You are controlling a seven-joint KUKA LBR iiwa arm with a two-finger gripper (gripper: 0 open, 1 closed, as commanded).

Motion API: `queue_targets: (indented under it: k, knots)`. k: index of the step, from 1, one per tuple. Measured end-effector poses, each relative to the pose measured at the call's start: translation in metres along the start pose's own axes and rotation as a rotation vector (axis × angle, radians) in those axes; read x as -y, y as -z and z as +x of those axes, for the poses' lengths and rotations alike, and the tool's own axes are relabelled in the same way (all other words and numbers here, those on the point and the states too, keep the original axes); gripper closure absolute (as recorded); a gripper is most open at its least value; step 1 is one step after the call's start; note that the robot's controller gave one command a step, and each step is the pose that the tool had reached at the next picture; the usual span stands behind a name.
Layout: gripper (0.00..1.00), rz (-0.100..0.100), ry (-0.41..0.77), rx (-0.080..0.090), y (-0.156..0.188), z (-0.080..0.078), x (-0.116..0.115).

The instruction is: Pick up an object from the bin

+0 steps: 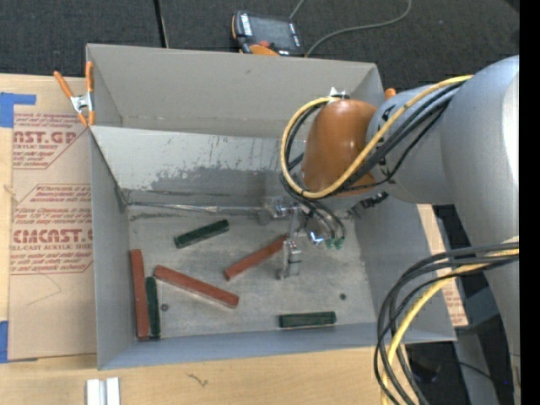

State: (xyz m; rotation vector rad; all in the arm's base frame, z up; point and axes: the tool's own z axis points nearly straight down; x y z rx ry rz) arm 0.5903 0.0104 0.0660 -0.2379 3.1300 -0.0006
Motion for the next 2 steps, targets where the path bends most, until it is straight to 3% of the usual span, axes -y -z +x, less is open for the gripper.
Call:
queue_targets:
  k: [1,2]
  knots:
    - [1.0,0.0,0.0,0.0,0.004,0.001,-0.001]
    - [1.0,0.001,0.03,0.008,0.144,0.02,-0.001]
